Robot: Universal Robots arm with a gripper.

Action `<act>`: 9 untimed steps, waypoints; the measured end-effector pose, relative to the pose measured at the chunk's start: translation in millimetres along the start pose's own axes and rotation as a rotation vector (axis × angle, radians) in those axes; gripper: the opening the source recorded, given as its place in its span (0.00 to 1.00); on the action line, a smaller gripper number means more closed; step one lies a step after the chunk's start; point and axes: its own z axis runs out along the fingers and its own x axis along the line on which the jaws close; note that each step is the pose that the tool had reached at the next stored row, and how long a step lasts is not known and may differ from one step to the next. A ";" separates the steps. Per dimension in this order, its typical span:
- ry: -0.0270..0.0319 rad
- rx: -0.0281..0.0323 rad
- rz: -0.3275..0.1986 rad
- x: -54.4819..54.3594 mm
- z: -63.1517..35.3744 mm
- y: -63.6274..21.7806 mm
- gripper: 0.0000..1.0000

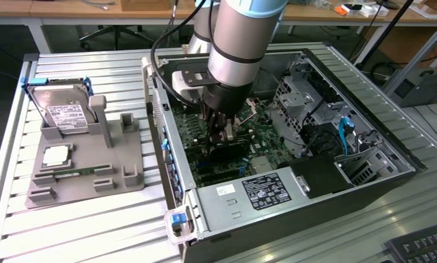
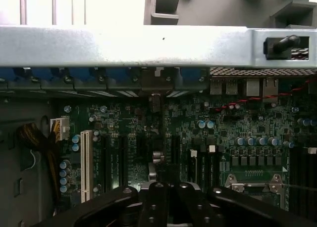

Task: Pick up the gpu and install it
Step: 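Press down on the gpu until it lock into place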

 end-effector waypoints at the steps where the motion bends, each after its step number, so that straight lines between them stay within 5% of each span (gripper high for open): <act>1: 0.0000 0.0002 0.000 0.2 0.0 0.1 0.11; 9: -0.0004 0.0005 0.000 0.1 0.2 0.0 0.11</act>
